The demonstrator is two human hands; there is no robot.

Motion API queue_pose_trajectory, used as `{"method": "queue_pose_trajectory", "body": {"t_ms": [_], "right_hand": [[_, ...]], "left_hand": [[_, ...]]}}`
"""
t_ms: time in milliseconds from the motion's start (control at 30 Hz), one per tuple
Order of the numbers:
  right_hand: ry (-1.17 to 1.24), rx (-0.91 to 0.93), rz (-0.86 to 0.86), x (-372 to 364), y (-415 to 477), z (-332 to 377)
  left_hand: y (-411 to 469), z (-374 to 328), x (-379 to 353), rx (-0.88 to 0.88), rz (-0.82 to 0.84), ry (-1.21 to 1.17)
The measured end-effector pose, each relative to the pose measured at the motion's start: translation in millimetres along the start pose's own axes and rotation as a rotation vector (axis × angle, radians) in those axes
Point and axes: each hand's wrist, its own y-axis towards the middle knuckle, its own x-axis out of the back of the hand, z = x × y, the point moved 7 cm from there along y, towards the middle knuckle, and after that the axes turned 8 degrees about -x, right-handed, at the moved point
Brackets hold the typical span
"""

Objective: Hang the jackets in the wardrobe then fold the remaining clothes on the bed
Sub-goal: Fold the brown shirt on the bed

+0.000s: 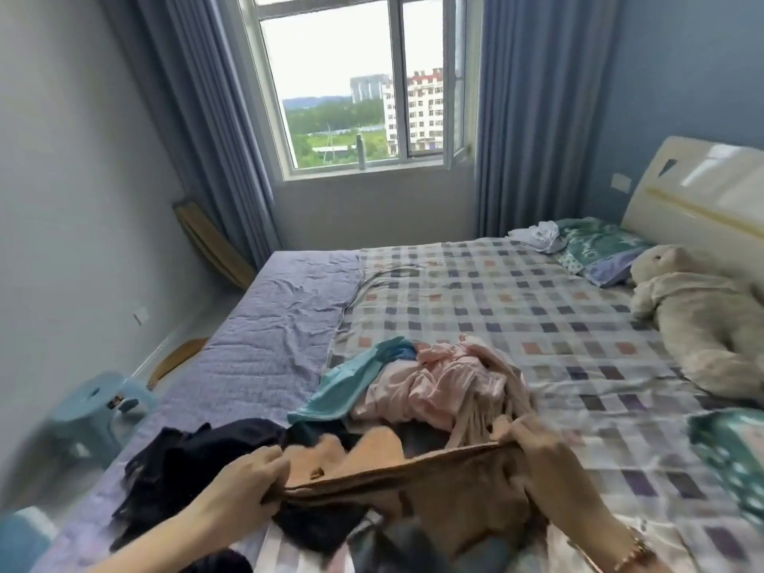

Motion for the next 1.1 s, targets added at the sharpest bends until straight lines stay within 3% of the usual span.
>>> {"method": "queue_pose_trajectory", "body": {"t_ms": [133,267,334,501,634,667,701,767,834,968,1101], "right_hand": [[-0.171,0.171,0.254,-72,-97,-24],[-0.260,0.167,0.476,-142,-192,-44],[-0.285,0.145,0.635,-175,-237,-56],[-0.131,-0.215,1.281,-213,-333,-58],[-0.026,-0.404,1.568,-224,-364,-51],[0.088,-0.568,1.503,-227,-362,-56],[0.191,-0.770,1.325,-229,-354,-68],[0.141,-1.067,0.793,-225,-337,-113],[0.018,-1.319,0.546,-214,-340,-133],[0.197,-1.577,0.580,-227,-358,-135],[0.187,-1.406,0.747,-229,-349,-120]], "left_hand": [[-48,-26,-81,-0.136,0.124,0.061],[-96,-49,-199,-0.103,0.473,0.087],[-122,-63,-244,-0.010,0.672,-0.011],[-190,-85,-297,0.179,0.976,-0.256],[-228,-104,-321,0.175,1.199,-0.472],[-227,-104,-325,0.213,1.199,-0.500],[-219,-101,-329,0.246,1.135,-0.490],[-194,-93,-334,0.317,0.941,-0.431],[-168,-96,-339,0.385,0.741,-0.499],[-123,-119,-362,0.412,0.614,-0.646],[-96,-123,-367,0.431,0.593,-0.721]]}}
